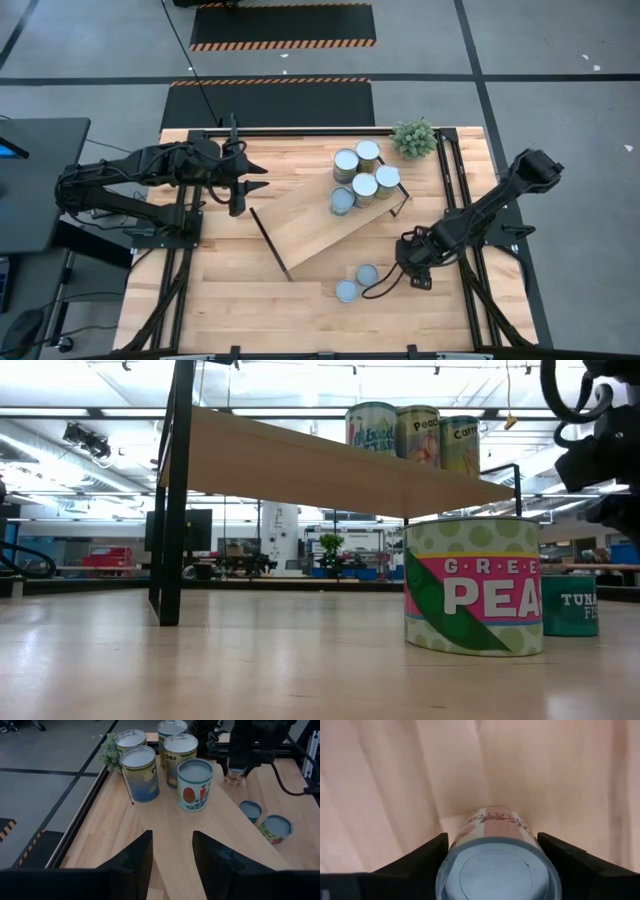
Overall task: Pick and place cans onto a shelf
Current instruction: Put the small canned diced tomatoes on the shelf, then put the small canned peas on the shelf aligned with the other big canned mixed vegetables
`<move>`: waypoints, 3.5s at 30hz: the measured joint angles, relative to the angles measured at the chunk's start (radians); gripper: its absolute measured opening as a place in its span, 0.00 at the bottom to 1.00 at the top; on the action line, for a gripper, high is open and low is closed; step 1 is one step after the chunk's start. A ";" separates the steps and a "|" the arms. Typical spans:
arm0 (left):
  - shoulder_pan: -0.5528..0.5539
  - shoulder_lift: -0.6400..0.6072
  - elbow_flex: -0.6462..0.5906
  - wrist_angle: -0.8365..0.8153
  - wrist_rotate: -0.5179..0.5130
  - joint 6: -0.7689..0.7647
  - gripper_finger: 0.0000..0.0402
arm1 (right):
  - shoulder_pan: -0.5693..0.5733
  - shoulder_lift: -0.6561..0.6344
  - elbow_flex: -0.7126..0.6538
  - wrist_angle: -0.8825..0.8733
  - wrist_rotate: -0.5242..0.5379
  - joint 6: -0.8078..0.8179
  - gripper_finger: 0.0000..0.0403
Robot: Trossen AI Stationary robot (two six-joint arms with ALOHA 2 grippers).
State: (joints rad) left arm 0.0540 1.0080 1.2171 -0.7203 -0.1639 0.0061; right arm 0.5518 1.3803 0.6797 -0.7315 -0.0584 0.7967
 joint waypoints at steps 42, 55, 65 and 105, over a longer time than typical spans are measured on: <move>0.000 0.000 0.000 0.059 0.000 -0.022 0.36 | -0.263 0.471 1.170 -0.308 0.221 -0.569 0.71; 0.000 0.000 0.000 0.059 0.001 -0.021 0.36 | -0.303 0.469 1.188 -0.183 0.243 -0.749 0.72; 0.000 0.000 0.000 0.057 0.001 -0.022 0.36 | -0.348 0.552 1.185 -0.215 0.173 -0.895 0.72; -0.001 0.000 0.000 0.051 0.004 -0.046 0.36 | -0.394 0.563 1.249 -0.250 0.303 -0.920 0.93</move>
State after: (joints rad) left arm 0.0532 1.0080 1.2171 -0.6697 -0.1600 -0.0399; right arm 0.1581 1.9430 1.9283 -0.9813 0.2443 -0.1234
